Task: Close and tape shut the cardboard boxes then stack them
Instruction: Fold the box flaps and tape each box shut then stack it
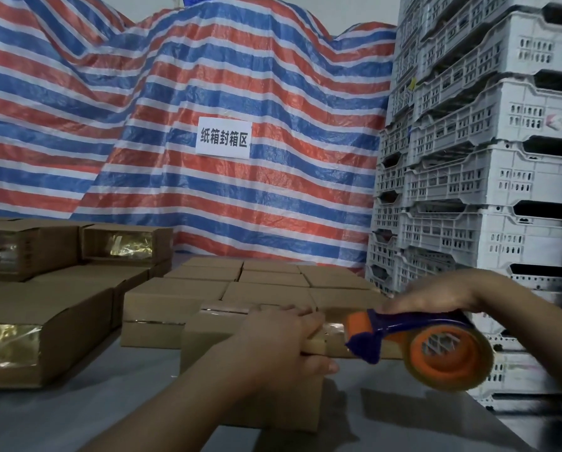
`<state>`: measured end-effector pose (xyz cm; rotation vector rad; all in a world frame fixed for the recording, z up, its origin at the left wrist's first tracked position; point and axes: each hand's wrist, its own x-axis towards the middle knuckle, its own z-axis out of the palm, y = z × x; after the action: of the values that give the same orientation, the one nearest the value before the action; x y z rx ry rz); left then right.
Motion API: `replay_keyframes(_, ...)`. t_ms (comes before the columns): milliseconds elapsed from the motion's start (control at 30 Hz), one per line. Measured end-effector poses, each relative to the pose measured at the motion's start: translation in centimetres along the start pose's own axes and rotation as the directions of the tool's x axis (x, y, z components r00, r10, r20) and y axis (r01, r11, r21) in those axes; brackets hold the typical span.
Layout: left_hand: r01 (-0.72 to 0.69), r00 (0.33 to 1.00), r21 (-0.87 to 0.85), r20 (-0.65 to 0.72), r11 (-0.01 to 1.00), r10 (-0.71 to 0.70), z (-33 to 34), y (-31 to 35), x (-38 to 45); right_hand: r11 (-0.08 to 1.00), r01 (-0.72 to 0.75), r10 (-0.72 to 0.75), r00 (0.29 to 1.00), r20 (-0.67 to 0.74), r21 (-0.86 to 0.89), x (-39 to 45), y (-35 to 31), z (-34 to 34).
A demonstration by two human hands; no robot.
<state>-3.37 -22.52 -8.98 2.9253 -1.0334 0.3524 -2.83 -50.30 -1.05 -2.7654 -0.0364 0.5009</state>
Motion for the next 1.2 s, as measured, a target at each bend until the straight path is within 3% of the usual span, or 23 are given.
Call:
replay_keyframes(100, -0.006, 1.0, 0.009, -0.005, 1.0, 0.006, -0.1, 0.2, -0.2, 0.929, -0.076, 0.053, 0.996, -0.073, -0.363, 0.5, -4.6, 1.9)
replay_keyframes(167, -0.002, 1.0, 0.031, -0.012, 1.0, 0.002, -0.1, 0.1, -0.3, 0.661, -0.191, 0.099, 0.981, -0.169, -0.726, 0.9, -6.6, 3.9)
replay_keyframes(200, 0.0, 1.0, 0.043, -0.015, 0.999, 0.0, -0.2, 0.2, -0.4, 0.527, -0.221, 0.057, 0.973, -0.225, -0.821, 1.0, -6.9, 4.9)
replay_keyframes(233, 0.003, 1.0, 0.051, -0.017, 0.999, -0.002, -0.2, 0.2, -0.4, 0.494, -0.232, -0.014, 0.961, -0.275, -0.838, 0.9, -6.8, 5.6)
replay_keyframes(367, 0.013, 1.0, 0.045, 0.002, 0.999, -0.014, -0.3, 0.4, -0.4, 0.72, -0.216, -0.234, 0.82, -0.523, -0.66, 0.0, -4.2, 7.6)
replay_keyframes(500, 0.011, 1.0, 0.05, -0.007, 0.999, -0.011, -0.3, 0.4, -0.4, 0.756, -0.319, -0.238, 0.679, -0.694, -0.571, 1.1, -1.5, 11.5)
replay_keyframes(567, 0.005, 1.0, 0.044, -0.017, 0.999, -0.004, -0.3, 0.4, -0.4, 0.798, -0.336, -0.166, 0.675, -0.719, -0.5, 1.5, -0.9, 12.8)
replay_keyframes(733, 0.002, 1.0, 0.011, -0.011, 1.0, -0.001, -0.4, 0.3, -0.5, 0.825, -0.359, -0.019, 0.755, -0.655, -0.437, 2.5, -0.4, 14.6)
replay_keyframes(833, -0.007, 1.0, 0.022, 0.013, 1.0, 0.006, -0.6, 0.3, -0.4, 0.832, -0.387, 0.027, 0.744, -0.668, -0.398, 2.0, -1.2, 13.4)
replay_keyframes(900, -0.011, 1.0, 0.022, 0.026, 1.0, 0.011, -0.6, 0.4, -0.3, 0.898, -0.282, -0.057, 0.689, -0.722, -0.339, 1.8, -2.2, 12.2)
replay_keyframes(967, -0.01, 1.0, 0.018, 0.025, 1.0, 0.009, -0.6, 0.4, -0.3, 0.993, 0.077, -0.118, 0.59, -0.799, -0.09, 1.7, -4.4, 10.7)
replay_keyframes(1000, -0.007, 1.0, 0.011, 0.024, 1.0, 0.007, -0.6, 0.4, -0.3, 0.933, 0.327, -0.073, 0.578, -0.813, 0.148, 1.9, -5.8, 10.1)
replay_keyframes(1033, -0.006, 1.0, 0.002, 0.026, 1.0, 0.005, -0.6, 0.4, -0.2, 0.778, 0.504, -0.021, 0.618, -0.786, 0.376, 2.3, -7.3, 9.8)
replay_keyframes(1067, -0.002, 1.0, -0.006, 0.029, 1.0, 0.002, -0.6, 0.4, -0.2, 0.595, 0.585, -0.007, 0.689, -0.725, 0.55, 2.7, -8.8, 9.7)
replay_keyframes(1133, 0.023, 0.999, -0.019, 0.022, 1.0, -0.023, -0.5, 0.5, -0.2, 0.373, 0.595, -0.047, 0.779, -0.625, 0.712, 3.7, -11.3, 10.5)
replay_keyframes(1200, 0.063, 0.998, -0.057, 0.001, 0.996, -0.063, -0.3, 0.6, -0.1, 0.323, 0.579, -0.059, 0.801, -0.595, 0.748, 4.3, -12.5, 11.7)
